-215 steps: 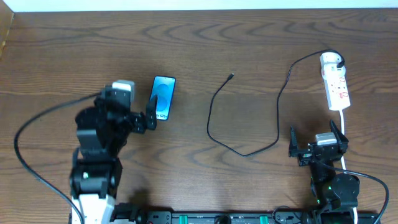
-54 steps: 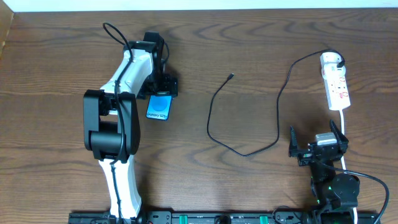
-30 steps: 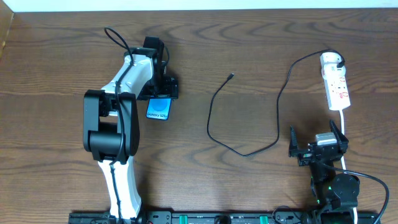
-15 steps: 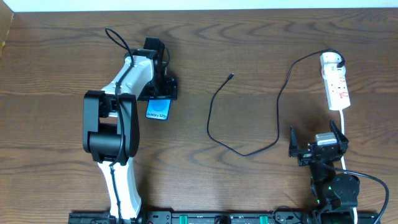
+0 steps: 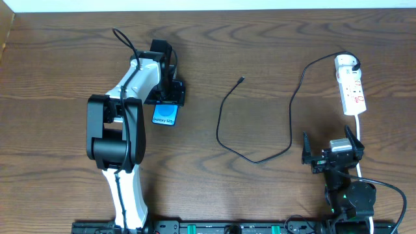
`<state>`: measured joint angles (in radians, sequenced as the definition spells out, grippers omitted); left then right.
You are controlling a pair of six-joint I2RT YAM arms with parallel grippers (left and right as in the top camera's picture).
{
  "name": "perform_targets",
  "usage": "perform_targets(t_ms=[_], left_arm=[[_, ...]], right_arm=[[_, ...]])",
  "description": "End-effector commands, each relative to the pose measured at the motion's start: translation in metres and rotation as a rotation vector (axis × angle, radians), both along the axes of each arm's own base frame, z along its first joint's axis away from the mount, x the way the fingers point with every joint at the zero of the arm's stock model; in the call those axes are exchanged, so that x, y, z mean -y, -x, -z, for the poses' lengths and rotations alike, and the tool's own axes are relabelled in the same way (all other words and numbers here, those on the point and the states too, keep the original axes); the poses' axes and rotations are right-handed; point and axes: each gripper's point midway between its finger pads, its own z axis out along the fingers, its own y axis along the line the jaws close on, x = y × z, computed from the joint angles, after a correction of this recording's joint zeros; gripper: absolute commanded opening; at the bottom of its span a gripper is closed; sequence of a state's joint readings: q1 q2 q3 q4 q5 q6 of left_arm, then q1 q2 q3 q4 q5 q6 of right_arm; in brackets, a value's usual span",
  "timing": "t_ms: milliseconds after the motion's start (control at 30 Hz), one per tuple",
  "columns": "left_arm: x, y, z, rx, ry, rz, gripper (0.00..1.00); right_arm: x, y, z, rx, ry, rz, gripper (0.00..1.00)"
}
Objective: Plug charger to phone and switch on socket
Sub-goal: 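Close the left gripper on the phone's bottom edge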
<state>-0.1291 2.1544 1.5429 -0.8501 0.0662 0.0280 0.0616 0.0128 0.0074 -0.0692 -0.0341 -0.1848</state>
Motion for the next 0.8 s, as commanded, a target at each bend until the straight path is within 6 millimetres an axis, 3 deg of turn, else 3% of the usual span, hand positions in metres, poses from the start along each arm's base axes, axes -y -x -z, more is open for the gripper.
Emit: perform_targets(t_ms=[0, 67, 200, 767], left_arm=[[-0.0041, 0.0149, 0.0222, -0.058, -0.021, 0.044, 0.93], [-0.0034, 0.0128, 0.0226, -0.048, -0.02, 0.048, 0.99], [-0.002, 0.0116, 0.0244, -0.041, -0.012, 0.06, 0.99], [0.0042, 0.0134, 0.0242, -0.05, 0.025, 0.017, 0.92]], right_arm=[[-0.0036, 0.0005, 0.0008, -0.002, -0.013, -0.017, 0.99], [-0.0036, 0.0005, 0.0008, -0.002, -0.013, -0.017, 0.99], [-0.0036, 0.0005, 0.0008, -0.002, -0.012, -0.017, 0.99], [-0.0036, 0.0005, 0.0008, -0.002, -0.013, -0.017, 0.99]])
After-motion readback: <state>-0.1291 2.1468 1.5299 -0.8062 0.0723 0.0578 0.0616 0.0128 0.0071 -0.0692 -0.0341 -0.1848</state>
